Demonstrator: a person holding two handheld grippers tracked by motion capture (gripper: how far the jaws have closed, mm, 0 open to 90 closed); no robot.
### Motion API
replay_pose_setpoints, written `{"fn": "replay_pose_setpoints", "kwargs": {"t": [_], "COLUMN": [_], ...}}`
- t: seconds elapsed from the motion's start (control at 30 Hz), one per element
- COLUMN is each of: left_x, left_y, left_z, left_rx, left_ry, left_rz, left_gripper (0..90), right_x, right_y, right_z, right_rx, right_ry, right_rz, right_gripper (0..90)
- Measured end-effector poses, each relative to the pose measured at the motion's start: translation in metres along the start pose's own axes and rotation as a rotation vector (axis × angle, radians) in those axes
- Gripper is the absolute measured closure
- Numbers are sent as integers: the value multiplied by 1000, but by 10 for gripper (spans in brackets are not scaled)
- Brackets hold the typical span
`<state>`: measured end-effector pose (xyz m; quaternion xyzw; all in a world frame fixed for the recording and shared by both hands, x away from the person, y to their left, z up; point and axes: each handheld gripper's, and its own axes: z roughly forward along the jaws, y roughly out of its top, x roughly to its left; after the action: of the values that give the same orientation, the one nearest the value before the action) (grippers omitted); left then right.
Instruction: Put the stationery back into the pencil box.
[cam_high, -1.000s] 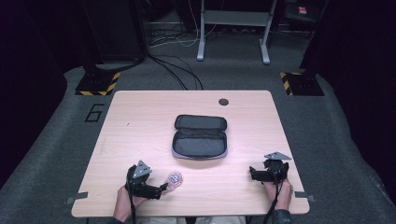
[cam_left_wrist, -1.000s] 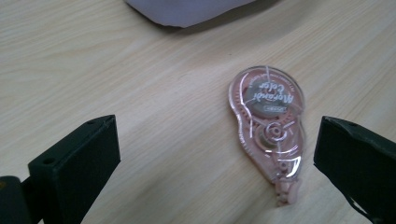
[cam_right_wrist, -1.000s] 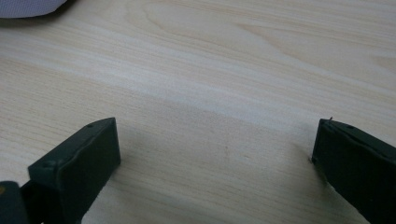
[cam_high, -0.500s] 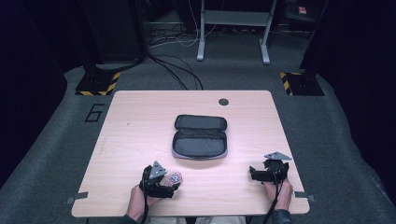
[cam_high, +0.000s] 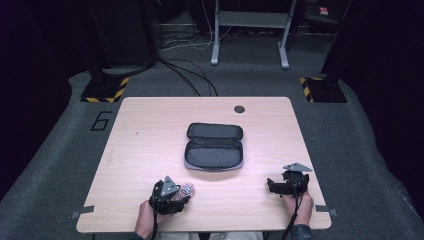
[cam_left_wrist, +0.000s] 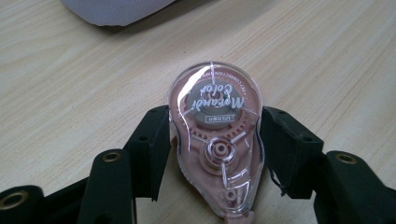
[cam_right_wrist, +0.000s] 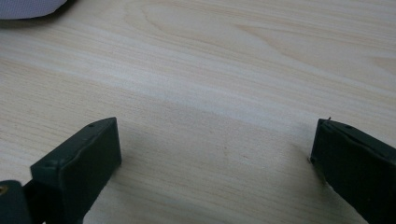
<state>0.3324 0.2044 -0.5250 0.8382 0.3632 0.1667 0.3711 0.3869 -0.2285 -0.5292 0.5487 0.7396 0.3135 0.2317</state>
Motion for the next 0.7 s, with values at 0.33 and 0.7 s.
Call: {"fn": "replay_pose_setpoints", "kwargs": {"t": [0.33,0.7], "left_x": [3,8], "left_y": [-2,0], "left_z": [-2,-13], "left_rx": [-7,-77], "left_ry": [-24,-23], "left_rz": [1,-8], "left_gripper": [501,503], "right_x": [0,0], "right_y": [0,0], "right_z": [0,0], "right_rx": [-2,-2], "right_ry": [1,0], "right_rz": [-5,-1], "right_gripper": [20,18]}}
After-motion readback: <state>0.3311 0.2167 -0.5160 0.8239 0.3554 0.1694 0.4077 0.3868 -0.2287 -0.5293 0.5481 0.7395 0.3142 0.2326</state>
